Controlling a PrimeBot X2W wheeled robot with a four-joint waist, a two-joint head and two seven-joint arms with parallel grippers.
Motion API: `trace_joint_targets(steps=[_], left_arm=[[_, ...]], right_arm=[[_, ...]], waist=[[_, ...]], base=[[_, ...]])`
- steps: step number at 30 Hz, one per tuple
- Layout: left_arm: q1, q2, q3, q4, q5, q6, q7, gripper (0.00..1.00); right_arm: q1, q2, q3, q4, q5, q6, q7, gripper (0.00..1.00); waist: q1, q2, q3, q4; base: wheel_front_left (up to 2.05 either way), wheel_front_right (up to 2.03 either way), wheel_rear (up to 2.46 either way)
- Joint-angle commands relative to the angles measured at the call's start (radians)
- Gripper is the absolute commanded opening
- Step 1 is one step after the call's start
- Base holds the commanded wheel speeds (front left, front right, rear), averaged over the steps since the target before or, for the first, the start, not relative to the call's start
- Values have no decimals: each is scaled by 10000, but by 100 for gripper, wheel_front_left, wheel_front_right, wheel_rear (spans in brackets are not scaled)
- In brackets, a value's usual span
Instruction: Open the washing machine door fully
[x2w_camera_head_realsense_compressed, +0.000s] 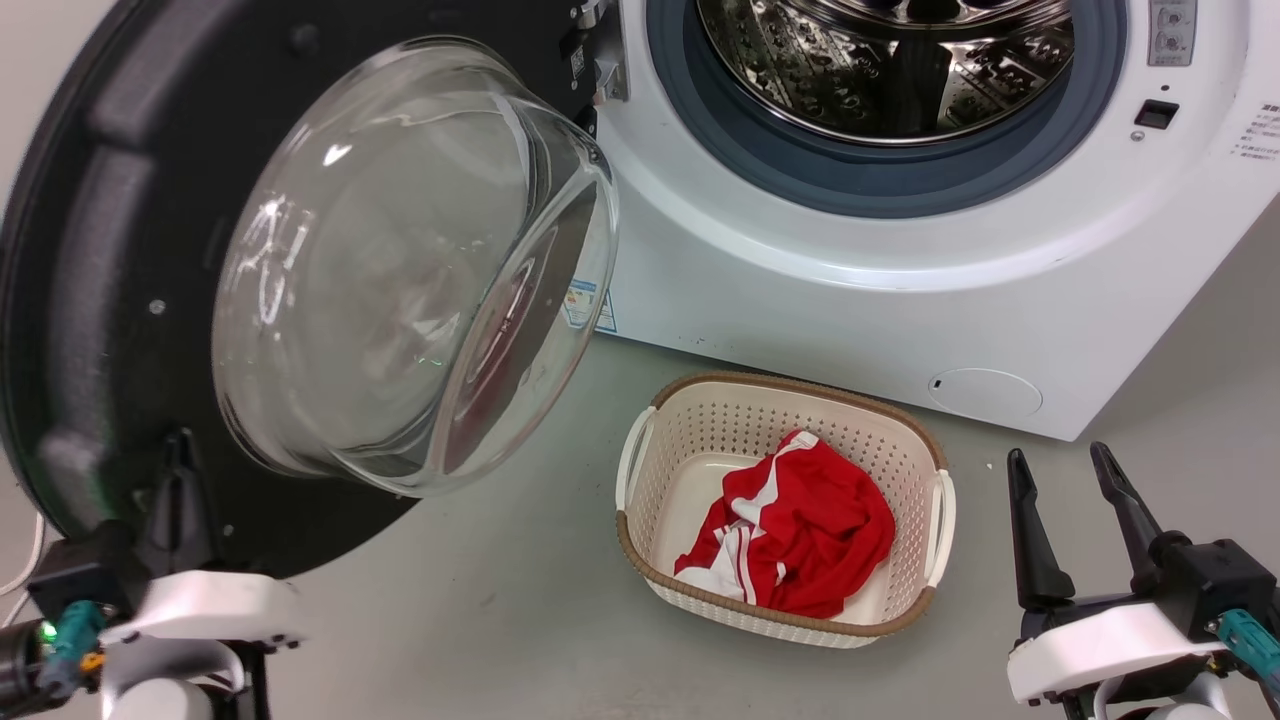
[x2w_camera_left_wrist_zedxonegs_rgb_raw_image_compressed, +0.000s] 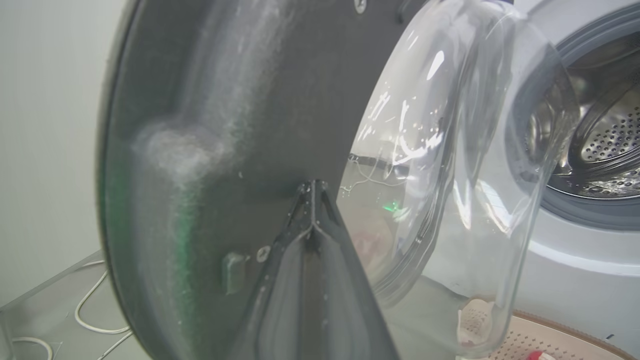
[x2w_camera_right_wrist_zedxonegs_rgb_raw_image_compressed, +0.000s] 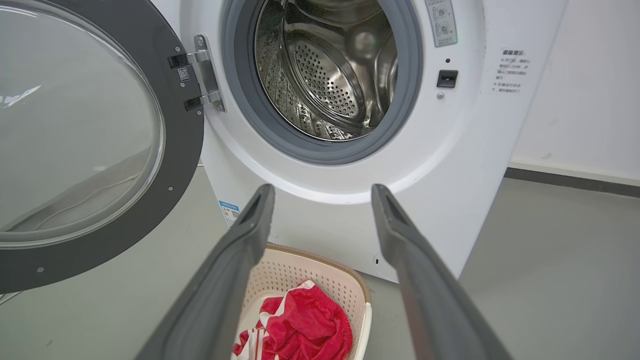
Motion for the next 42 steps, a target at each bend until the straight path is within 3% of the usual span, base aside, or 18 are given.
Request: trace_joint_targets(steps=[1,5,16,26,30,35,42], left_arm=[[-234,202,407,199,-125,-23,-66,0],[-424,387,820,578,-273,-216,-72,0],[-1820,954,1654,2639,-421,-1264,-54,0],[-2138,1290,2498,3499,-143,-1579,-56,0],[-1538,946,2677,2723,352,-1515,-55,0],[-341,-19,2616,1179,939,-1347,-55,0],[614,-1119,1556,-106,1645,-1621,-55,0]], right_arm=[[-148,19,29,-53,19,-7,-3,100],[-259,19,55,-71,-27,-7,30,100],[-495,19,66,-130,-173,-7,108,100],[-546,19,88,8,-106,-7,40,100],[-448,19,94,146,11,-7,-16,100],[-328,19,89,267,105,-7,-80,100],[-192,19,36,384,152,-7,-91,100]], waist=[[0,0,81,-12],[0,0,192,-43],[0,0,613,-210],[0,0,537,-484],[0,0,314,-626],[0,0,-23,-855],[0,0,-406,-1228]], base=[[0,0,0],[0,0,0],[0,0,0],[0,0,0],[0,0,0],[0,0,0],[0,0,0]])
